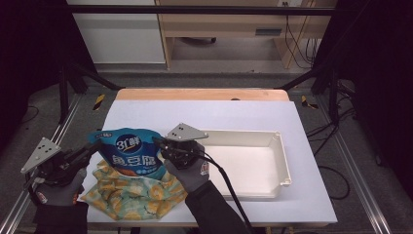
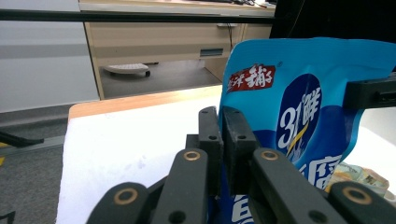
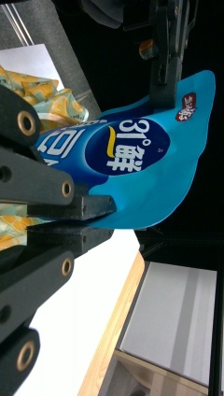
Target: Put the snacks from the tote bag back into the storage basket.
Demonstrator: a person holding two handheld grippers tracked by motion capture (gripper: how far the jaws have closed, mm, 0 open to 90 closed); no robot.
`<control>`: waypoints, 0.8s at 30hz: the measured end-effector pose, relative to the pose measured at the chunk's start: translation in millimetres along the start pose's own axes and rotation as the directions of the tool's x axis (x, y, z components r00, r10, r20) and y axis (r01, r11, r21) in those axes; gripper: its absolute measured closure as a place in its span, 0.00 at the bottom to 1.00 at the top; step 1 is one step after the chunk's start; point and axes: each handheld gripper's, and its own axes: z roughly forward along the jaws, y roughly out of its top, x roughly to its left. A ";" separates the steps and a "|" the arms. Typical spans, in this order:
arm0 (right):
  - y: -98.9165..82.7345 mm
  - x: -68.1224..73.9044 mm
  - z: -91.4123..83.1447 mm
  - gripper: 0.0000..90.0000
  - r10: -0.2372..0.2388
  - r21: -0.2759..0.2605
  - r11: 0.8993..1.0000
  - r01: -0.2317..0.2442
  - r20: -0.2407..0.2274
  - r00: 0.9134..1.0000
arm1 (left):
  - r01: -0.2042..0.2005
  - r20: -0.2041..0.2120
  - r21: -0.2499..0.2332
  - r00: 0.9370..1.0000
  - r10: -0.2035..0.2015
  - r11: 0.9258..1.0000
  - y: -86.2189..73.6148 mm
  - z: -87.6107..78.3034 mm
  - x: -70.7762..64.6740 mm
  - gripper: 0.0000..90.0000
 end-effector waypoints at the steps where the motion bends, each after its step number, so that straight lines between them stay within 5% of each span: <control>1: 0.1 0.1 -0.1 0.98 -0.002 0.002 1.000 0.002 -0.001 1.000 | 0.000 -0.002 -0.001 1.000 0.000 1.000 0.0 0.1 -0.4 0.98; 24: 6.9 4.8 -1.9 1.00 -0.021 -0.002 1.000 0.021 0.008 1.000 | 0.001 -0.036 -0.024 0.999 -0.002 1.000 5.3 -5.6 -6.8 1.00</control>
